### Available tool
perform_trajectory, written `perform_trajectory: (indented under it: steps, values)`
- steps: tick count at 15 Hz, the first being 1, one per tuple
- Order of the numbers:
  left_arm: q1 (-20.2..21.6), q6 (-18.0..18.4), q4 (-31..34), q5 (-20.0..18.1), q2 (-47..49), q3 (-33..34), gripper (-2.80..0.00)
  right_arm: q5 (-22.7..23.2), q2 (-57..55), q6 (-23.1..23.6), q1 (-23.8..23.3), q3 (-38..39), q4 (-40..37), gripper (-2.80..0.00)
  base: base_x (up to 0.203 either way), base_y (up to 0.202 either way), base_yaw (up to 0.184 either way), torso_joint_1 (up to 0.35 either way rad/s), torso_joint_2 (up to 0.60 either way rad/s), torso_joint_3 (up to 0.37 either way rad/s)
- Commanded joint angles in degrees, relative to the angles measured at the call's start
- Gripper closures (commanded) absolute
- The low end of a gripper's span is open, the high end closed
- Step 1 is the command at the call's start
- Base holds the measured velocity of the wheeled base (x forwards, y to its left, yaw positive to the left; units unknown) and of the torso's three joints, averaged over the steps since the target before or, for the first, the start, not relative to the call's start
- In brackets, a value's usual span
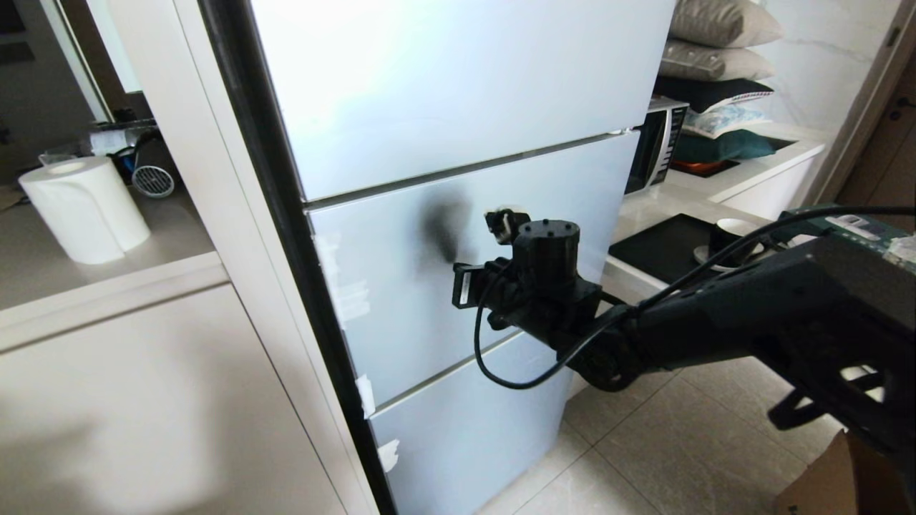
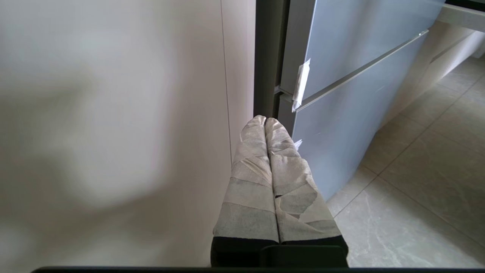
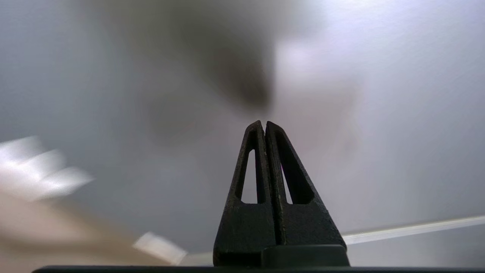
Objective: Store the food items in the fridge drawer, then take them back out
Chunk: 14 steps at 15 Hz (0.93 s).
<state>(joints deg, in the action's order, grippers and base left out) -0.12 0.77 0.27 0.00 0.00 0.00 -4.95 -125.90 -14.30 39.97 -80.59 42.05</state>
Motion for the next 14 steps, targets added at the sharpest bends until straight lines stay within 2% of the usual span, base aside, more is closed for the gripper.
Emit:
perform_trajectory:
  steps: [1, 5, 8, 10, 12, 13, 14]
  values:
    - [0.0, 0.0, 0.0, 0.0, 0.1, 0.0, 0.00, -0.3, 17.8, 0.0, 4.0, 14.1, 0.2, 0.00, 0.000, 0.000, 0.000, 0.000, 0.00, 0.000]
    - [0.0, 0.0, 0.0, 0.0, 0.1, 0.0, 0.00, -3.1, 43.5, 0.4, 8.2, 41.0, 0.2, 0.00, 0.000, 0.000, 0.000, 0.000, 0.00, 0.000]
    - [0.0, 0.0, 0.0, 0.0, 0.1, 0.0, 0.00, -13.8, 62.2, 2.5, 9.0, 56.2, -0.4, 0.00, 0.000, 0.000, 0.000, 0.000, 0.00, 0.000]
    - [0.0, 0.0, 0.0, 0.1, 0.1, 0.0, 0.00, -18.1, 75.9, 4.8, 7.6, 63.3, -3.7, 0.00, 0.000, 0.000, 0.000, 0.000, 0.00, 0.000]
    - [0.0, 0.0, 0.0, 0.1, 0.1, 0.0, 0.00, -20.2, 89.2, 6.5, 0.4, 67.6, -12.8, 0.00, 0.000, 0.000, 0.000, 0.000, 0.00, 0.000]
    - [0.0, 0.0, 0.0, 0.0, 0.1, 0.0, 0.00, -20.7, 95.4, 7.0, -5.4, 68.8, -18.0, 0.00, 0.000, 0.000, 0.000, 0.000, 0.00, 0.000]
    - [0.0, 0.0, 0.0, 0.1, 0.1, 0.0, 0.00, -20.5, 100.2, 7.5, -13.2, 69.8, -22.3, 0.00, 0.000, 0.000, 0.000, 0.000, 0.00, 0.000]
